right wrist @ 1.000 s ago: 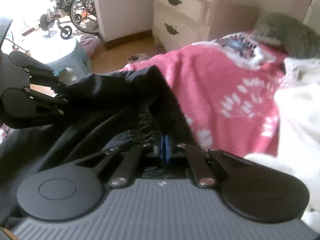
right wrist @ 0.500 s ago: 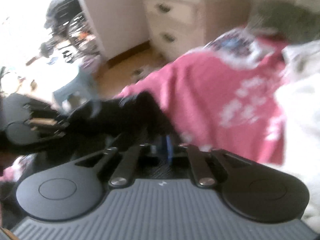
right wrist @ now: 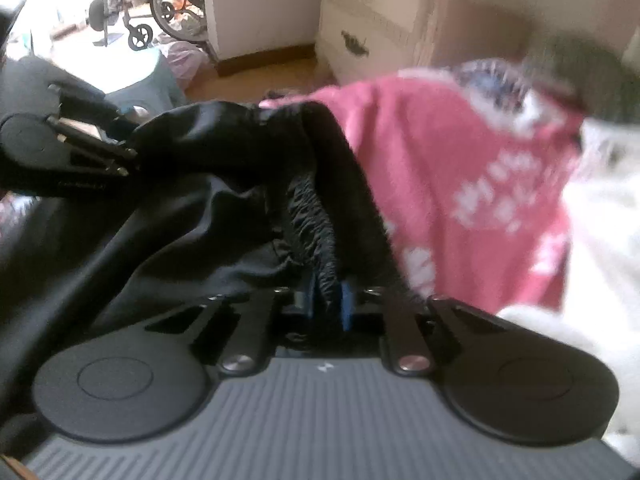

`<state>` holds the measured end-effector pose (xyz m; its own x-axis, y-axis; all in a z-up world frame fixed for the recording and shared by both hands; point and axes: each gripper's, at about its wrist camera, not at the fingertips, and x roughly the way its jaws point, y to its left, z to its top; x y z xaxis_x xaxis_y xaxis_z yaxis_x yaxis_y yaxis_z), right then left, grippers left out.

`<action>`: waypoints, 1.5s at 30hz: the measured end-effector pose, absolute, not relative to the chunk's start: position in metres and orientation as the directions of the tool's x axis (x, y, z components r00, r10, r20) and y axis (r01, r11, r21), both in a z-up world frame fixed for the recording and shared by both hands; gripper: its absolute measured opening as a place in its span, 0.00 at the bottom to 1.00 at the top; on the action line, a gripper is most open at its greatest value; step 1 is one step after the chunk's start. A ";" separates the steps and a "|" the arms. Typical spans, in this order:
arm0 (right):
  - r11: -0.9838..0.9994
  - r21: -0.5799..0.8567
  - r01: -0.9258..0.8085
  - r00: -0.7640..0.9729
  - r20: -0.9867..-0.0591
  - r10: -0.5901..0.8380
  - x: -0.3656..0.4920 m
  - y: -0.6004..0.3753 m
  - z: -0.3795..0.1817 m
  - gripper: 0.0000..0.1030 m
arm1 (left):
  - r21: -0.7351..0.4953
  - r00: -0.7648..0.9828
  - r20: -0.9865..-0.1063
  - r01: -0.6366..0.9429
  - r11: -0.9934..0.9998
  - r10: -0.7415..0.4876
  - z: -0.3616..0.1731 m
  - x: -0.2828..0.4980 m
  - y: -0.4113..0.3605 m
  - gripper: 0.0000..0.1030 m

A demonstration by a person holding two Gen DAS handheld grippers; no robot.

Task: Fold clothes

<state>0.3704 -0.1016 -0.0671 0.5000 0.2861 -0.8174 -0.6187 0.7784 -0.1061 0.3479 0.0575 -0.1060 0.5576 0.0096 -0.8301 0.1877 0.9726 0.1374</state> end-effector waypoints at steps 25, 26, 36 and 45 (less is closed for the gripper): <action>0.953 0.068 -0.294 0.560 -0.796 0.229 0.422 -0.145 -0.094 0.55 | 0.160 0.564 -0.824 0.129 0.979 0.061 -0.106 0.357 0.067 0.38; 0.959 0.085 -0.270 0.559 -0.797 0.229 0.421 -0.150 -0.092 0.61 | 0.162 0.566 -0.822 0.127 0.979 0.062 -0.105 0.357 0.068 0.39; 0.977 0.168 -0.134 0.656 -0.723 0.215 0.363 -0.220 -0.025 0.78 | 0.183 0.604 -0.791 0.087 0.979 0.094 -0.087 0.351 0.079 0.55; 0.980 0.189 -0.069 0.661 -0.727 0.187 0.332 -0.256 -0.030 0.60 | 0.226 0.649 -0.757 0.145 0.963 0.080 -0.080 0.340 0.055 0.55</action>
